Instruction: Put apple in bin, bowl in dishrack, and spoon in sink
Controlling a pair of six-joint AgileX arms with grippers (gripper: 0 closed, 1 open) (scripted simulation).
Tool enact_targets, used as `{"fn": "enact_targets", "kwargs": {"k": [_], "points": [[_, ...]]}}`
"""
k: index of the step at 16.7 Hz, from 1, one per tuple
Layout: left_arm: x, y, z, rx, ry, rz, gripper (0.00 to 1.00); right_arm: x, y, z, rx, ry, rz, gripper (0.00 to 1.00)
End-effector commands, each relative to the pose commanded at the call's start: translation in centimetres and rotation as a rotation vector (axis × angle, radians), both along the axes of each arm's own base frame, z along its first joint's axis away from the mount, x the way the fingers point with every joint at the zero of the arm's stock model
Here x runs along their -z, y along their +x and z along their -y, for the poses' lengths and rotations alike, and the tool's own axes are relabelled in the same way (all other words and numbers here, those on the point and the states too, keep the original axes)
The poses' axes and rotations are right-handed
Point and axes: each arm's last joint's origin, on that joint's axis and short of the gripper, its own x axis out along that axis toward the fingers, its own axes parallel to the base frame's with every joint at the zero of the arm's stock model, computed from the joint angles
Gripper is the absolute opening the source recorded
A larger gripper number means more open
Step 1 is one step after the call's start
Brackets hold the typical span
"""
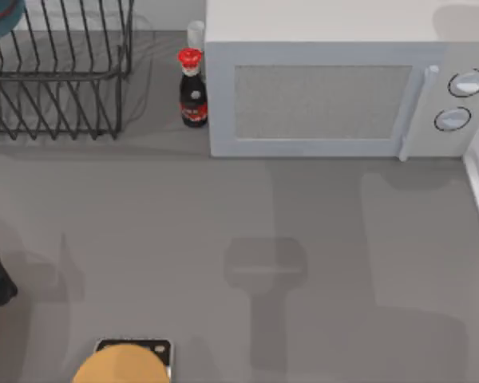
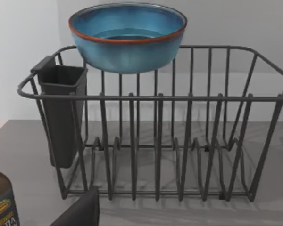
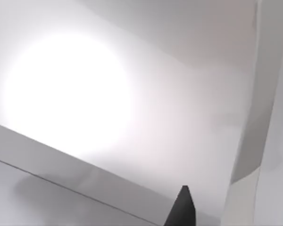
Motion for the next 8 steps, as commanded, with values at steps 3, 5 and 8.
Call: {"fn": "enact_targets", "kwargs": {"k": [3,5,8], "points": [[0.0,0.0,0.0,0.0,0.0,0.0,1.0,0.14,0.1,-0.16,0.003,0.0,0.002,0.0],[0.0,0.0,0.0,0.0,0.0,0.0,1.0,0.14,0.1,-0.16,0.003,0.0,0.002,0.0],[0.0,0.0,0.0,0.0,0.0,0.0,1.0,0.28,0.13,0.09,0.006,-0.001,0.003,0.0]]}}
